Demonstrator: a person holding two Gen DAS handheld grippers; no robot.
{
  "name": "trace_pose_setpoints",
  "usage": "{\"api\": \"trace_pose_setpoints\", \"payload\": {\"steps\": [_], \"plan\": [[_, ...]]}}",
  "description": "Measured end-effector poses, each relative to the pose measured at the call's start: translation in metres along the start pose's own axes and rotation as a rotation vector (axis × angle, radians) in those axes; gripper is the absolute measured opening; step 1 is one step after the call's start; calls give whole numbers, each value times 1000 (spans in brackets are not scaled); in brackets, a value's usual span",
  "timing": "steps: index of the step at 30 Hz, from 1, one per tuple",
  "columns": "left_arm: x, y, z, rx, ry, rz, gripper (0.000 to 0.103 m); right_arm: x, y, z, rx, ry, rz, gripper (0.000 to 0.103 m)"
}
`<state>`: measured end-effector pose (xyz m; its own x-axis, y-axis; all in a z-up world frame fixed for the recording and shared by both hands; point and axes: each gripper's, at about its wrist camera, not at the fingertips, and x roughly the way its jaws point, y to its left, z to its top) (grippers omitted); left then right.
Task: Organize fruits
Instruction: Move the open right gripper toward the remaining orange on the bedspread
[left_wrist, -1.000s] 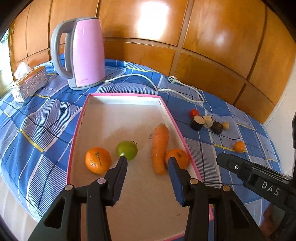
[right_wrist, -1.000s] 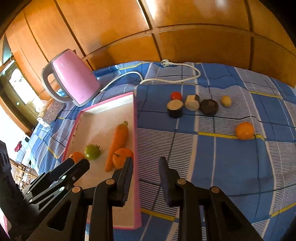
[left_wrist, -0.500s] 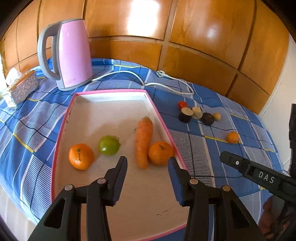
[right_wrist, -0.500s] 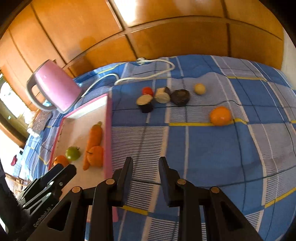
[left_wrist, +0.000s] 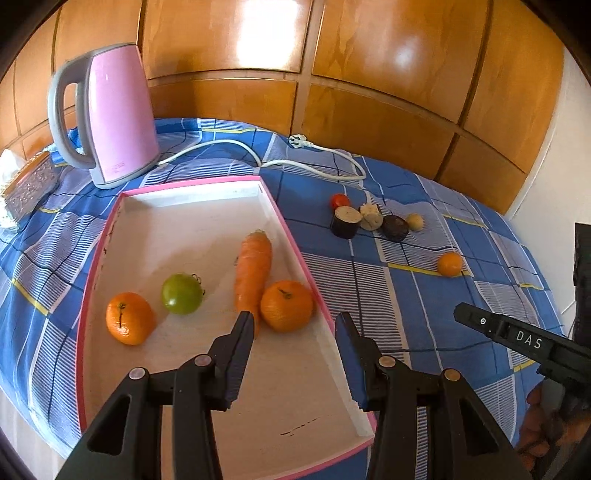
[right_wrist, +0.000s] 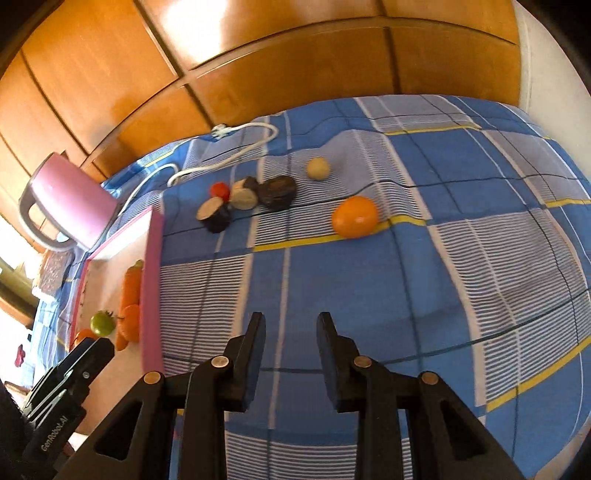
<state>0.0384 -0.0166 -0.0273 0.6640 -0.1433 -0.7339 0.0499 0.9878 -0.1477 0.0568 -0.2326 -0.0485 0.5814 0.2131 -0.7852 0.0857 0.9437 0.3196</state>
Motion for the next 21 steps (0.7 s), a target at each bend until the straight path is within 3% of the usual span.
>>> {"api": "trace_pose_setpoints", "payload": {"steps": [10, 21], "plan": [[7, -10, 0, 27, 13, -7, 46, -3, -33, 5, 68, -12, -49, 30], [17, -19, 3, 43, 32, -19, 46, 7, -33, 12, 41, -1, -63, 31]]}}
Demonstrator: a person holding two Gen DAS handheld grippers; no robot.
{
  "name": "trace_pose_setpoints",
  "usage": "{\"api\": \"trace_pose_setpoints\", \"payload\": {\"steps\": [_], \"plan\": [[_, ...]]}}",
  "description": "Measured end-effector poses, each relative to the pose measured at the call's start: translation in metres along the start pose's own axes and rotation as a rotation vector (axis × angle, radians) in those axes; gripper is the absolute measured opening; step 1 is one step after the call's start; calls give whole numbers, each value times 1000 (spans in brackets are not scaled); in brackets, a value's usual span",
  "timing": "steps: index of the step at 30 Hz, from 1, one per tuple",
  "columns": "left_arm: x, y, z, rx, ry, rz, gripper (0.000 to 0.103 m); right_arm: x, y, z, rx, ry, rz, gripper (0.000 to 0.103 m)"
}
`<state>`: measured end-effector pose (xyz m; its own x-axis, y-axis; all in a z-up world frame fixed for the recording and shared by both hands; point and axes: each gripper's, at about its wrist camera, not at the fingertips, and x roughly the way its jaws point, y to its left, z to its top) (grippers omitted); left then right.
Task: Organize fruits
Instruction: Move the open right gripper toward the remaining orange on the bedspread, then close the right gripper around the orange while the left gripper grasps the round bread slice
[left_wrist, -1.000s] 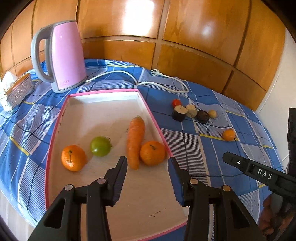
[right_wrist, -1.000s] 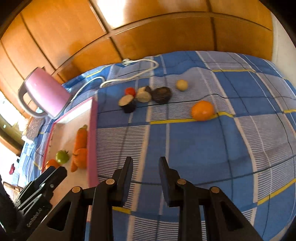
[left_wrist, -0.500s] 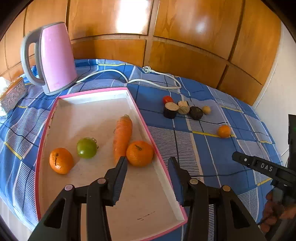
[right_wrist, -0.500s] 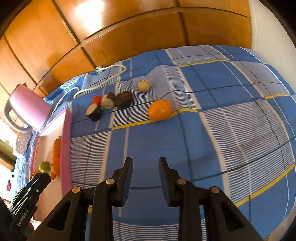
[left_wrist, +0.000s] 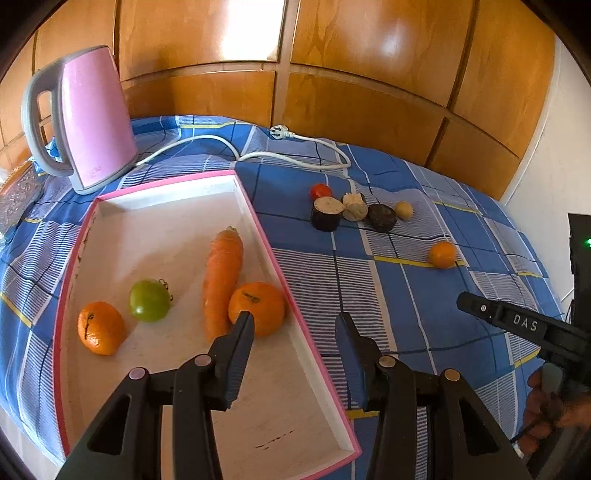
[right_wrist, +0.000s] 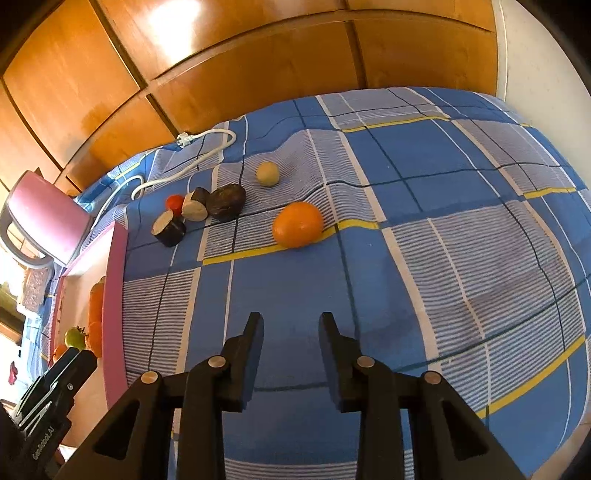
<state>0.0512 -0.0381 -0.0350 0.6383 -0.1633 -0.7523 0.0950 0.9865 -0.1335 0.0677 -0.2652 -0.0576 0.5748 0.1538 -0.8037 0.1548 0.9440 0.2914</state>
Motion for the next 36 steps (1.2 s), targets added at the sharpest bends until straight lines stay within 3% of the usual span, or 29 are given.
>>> {"api": "trace_pose_setpoints", "payload": {"steps": [21, 36], "plan": [[31, -14, 29, 13, 28, -14, 46, 40, 9, 50, -81, -16, -78, 34], [51, -16, 55, 16, 16, -17, 46, 48, 17, 56, -175, -96, -98, 33]]}}
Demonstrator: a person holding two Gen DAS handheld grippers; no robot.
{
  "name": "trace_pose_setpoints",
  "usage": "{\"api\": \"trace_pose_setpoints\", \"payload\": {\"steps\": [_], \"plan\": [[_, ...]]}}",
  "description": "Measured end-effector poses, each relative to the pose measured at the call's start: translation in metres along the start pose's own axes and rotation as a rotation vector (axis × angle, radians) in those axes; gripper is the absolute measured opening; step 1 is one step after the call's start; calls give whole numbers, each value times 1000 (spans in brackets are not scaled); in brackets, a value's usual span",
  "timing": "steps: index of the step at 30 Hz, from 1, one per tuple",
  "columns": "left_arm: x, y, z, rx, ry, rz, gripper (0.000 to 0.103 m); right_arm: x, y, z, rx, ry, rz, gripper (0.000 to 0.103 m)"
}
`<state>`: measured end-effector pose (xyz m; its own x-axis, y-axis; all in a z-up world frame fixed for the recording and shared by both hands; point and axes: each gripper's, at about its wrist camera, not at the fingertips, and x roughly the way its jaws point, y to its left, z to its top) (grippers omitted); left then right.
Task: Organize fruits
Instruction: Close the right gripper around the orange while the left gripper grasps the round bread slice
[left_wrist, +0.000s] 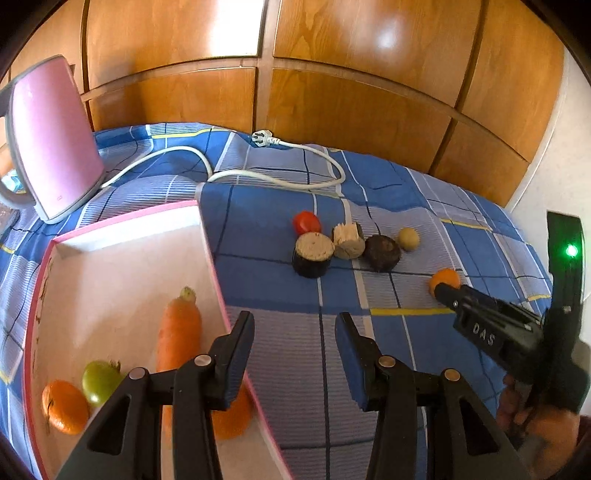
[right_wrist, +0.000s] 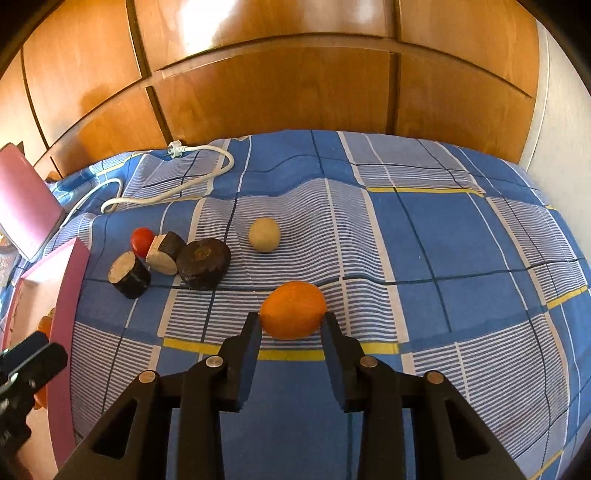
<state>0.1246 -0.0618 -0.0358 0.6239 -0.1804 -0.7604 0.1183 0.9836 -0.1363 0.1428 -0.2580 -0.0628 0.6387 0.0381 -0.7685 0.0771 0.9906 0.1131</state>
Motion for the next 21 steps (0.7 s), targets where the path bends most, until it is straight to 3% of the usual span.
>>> {"api": "trace_pose_setpoints", "payload": {"steps": [21], "plan": [[57, -8, 40, -22, 89, -31, 46, 11, 3, -4, -43, -2, -4, 33]]}}
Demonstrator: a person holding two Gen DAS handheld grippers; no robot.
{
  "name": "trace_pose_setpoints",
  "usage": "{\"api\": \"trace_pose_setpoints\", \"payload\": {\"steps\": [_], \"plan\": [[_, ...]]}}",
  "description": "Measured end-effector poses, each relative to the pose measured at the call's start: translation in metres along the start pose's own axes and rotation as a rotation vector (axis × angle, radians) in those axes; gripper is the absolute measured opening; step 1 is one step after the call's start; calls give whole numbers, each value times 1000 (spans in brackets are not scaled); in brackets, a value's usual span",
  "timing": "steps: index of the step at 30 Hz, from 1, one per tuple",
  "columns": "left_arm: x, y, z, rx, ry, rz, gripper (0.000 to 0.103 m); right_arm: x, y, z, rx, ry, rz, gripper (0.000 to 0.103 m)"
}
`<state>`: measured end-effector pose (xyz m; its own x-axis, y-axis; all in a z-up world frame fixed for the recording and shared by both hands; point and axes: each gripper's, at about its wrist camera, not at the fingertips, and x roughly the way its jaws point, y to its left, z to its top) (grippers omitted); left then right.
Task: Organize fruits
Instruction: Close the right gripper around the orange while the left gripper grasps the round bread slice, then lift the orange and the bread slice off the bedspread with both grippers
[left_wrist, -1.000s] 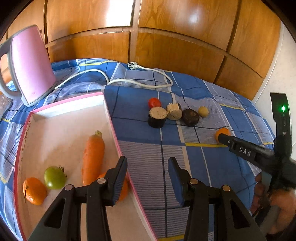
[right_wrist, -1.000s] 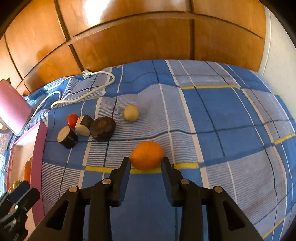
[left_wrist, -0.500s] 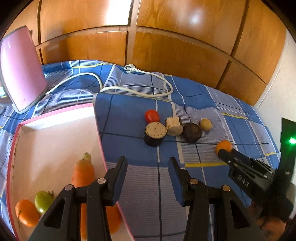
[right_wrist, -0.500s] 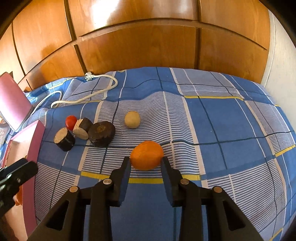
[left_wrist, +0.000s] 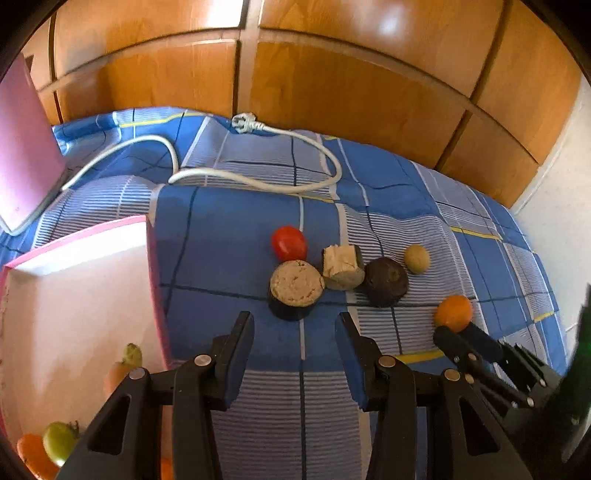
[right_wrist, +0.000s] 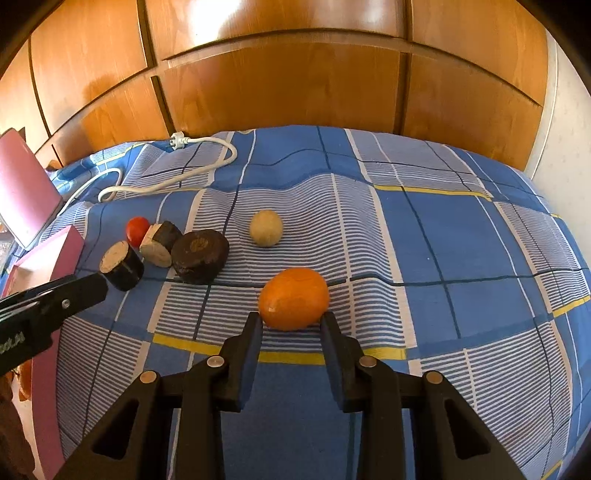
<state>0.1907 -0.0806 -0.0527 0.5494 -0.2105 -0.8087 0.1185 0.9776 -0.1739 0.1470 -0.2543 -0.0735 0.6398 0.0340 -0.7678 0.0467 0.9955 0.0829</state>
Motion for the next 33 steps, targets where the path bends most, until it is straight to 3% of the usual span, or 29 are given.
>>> {"api": "trace_pose_setpoints", "payload": {"steps": [12, 15, 19, 26, 33], "plan": [[31, -4, 20, -70, 58, -1, 46, 2, -1, 0, 4, 4, 5, 33], [35, -4, 23, -72, 46, 5, 39, 1, -2, 0, 6, 4, 11, 33], [34, -5, 21, -74, 40, -4, 38, 2, -3, -1, 12, 2, 19, 33], [19, -14, 2, -57, 53, -37, 38, 1, 2, -2, -16, 3, 0, 32], [1, -33, -32, 20, 69, -56, 38, -4, -7, -7, 15, 5, 11, 18]]}}
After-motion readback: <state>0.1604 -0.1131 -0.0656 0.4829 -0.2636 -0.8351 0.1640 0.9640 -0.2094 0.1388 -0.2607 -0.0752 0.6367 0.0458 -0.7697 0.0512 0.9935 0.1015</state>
